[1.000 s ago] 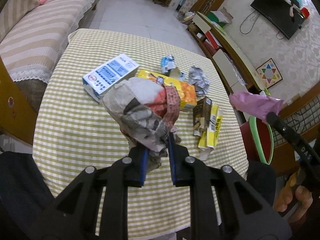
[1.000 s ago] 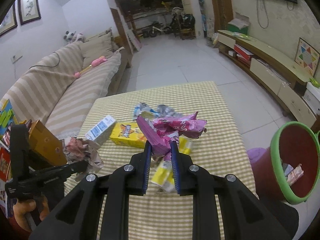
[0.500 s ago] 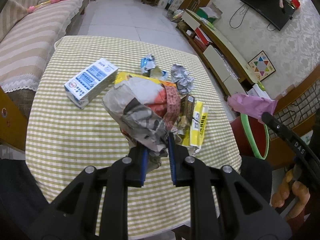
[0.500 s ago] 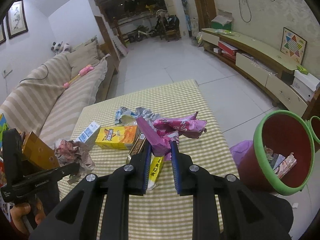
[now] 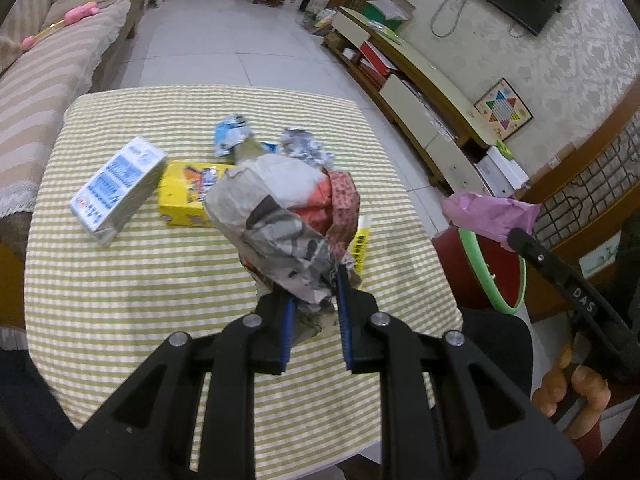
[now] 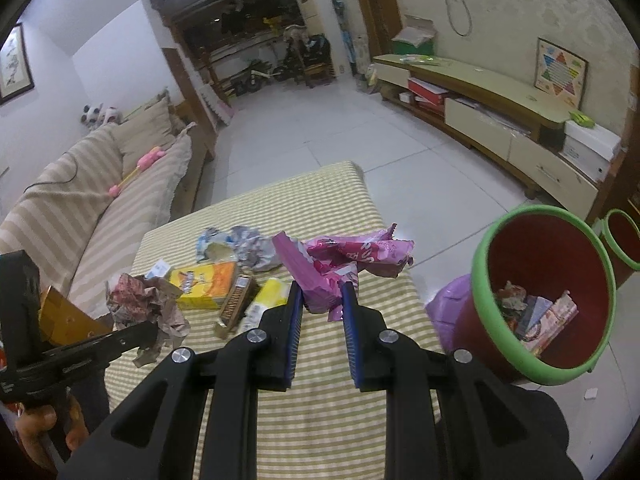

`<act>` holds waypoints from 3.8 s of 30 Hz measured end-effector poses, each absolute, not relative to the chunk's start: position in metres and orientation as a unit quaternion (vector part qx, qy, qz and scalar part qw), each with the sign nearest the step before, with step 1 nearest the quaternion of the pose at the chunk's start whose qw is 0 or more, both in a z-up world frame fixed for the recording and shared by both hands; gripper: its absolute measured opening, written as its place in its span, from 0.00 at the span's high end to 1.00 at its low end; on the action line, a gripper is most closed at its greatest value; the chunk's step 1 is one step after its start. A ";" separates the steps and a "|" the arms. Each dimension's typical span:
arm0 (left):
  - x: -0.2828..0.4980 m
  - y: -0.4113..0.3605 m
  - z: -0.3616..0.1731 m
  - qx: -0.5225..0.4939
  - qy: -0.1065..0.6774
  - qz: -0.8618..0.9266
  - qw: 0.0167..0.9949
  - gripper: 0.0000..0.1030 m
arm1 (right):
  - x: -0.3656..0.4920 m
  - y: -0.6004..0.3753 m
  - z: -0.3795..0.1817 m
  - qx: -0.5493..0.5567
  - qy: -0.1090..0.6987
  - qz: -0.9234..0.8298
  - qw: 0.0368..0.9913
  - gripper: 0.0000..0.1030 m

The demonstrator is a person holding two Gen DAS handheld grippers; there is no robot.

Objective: Collect trash
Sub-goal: 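Carry the newspaper and pink wrapper to the red bin and release both, then return both open tools over the remaining trash on the table, then grasp the white milk carton with the left gripper while the right grasps the yellow iced-tea carton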

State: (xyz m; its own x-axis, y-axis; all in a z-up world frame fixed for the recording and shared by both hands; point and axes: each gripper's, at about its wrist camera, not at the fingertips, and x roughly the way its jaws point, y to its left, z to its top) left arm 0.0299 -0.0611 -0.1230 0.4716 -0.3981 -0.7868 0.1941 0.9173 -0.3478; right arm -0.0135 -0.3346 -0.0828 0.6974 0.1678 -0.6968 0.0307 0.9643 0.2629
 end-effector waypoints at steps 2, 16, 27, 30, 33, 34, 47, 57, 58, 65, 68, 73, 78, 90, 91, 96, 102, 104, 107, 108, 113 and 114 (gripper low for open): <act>0.031 -0.072 -0.121 -0.096 0.484 -0.182 0.851 0.83 | -0.015 -0.343 -0.084 0.134 0.385 0.029 0.913 0.81; 0.057 -0.177 -0.119 -0.068 0.495 -0.276 0.821 0.83 | -0.050 -0.439 -0.079 0.178 0.356 -0.075 0.914 0.81; 0.059 -0.302 -0.119 -0.012 0.495 -0.380 0.781 0.83 | -0.084 -0.517 -0.081 0.210 0.339 -0.146 0.905 0.81; 0.060 -0.331 -0.122 -0.011 0.499 -0.407 0.765 0.83 | -0.086 -0.529 -0.084 0.218 0.336 -0.151 0.904 0.80; 0.062 -0.353 -0.124 -0.002 0.499 -0.422 0.757 0.83 | -0.088 -0.537 -0.089 0.227 0.334 -0.155 0.902 0.80; 0.062 -0.359 -0.125 0.003 0.499 -0.426 0.755 0.83 | -0.088 -0.539 -0.089 0.229 0.333 -0.156 0.901 0.80; 0.073 -0.371 -0.123 0.008 0.483 -0.427 0.765 0.33 | -0.083 -0.546 -0.100 0.242 0.332 -0.187 0.893 0.34; 0.069 -0.310 -0.134 0.000 0.497 -0.382 0.779 0.32 | -0.040 -0.588 -0.156 0.270 0.325 -0.226 0.878 0.24; 0.068 -0.305 -0.134 -0.001 0.498 -0.378 0.780 0.32 | -0.034 -0.592 -0.163 0.275 0.331 -0.229 0.873 0.24; 0.064 -0.278 -0.133 0.017 0.496 -0.365 0.788 0.32 | -0.011 -0.613 -0.194 0.312 0.355 -0.227 0.852 0.24; 0.066 -0.271 -0.134 0.013 0.497 -0.358 0.790 0.32 | -0.010 -0.619 -0.201 0.332 0.370 -0.218 0.840 0.24; 0.069 -0.266 -0.135 0.003 0.499 -0.353 0.791 0.32 | 0.009 -0.609 -0.201 0.307 0.417 -0.190 0.834 0.14; 0.069 -0.261 -0.133 -0.003 0.494 -0.348 0.797 0.30 | 0.022 -0.593 -0.190 0.274 0.418 -0.141 0.855 0.13; 0.082 -0.187 -0.135 0.007 0.484 -0.268 0.833 0.26 | 0.024 -0.587 -0.198 0.274 0.436 -0.126 0.848 0.11; 0.086 -0.171 -0.136 0.007 0.483 -0.252 0.838 0.26 | 0.025 -0.588 -0.197 0.279 0.437 -0.128 0.846 0.10; 0.105 -0.083 -0.143 0.010 0.489 -0.155 0.858 0.26 | 0.023 -0.594 -0.201 0.305 0.442 -0.133 0.833 0.09; 0.116 0.005 -0.155 0.046 0.496 -0.061 0.865 0.26 | 0.026 -0.585 -0.197 0.297 0.450 -0.129 0.832 0.09; 0.123 0.021 -0.160 0.050 0.502 -0.043 0.862 0.26 | 0.025 -0.580 -0.191 0.283 0.446 -0.134 0.838 0.09; 0.136 0.039 -0.172 0.047 0.516 -0.033 0.855 0.26 | 0.023 -0.571 -0.173 0.248 0.430 -0.148 0.855 0.09; 0.137 0.047 -0.178 0.044 0.523 -0.035 0.851 0.26 | 0.023 -0.566 -0.166 0.233 0.426 -0.153 0.861 0.09; 0.164 0.053 -0.208 0.039 0.556 -0.046 0.829 0.26 | 0.022 -0.528 -0.122 0.218 0.389 -0.115 0.888 0.09; 0.166 0.052 -0.212 0.039 0.558 -0.048 0.827 0.28 | 0.024 -0.514 -0.111 0.210 0.383 -0.100 0.894 0.09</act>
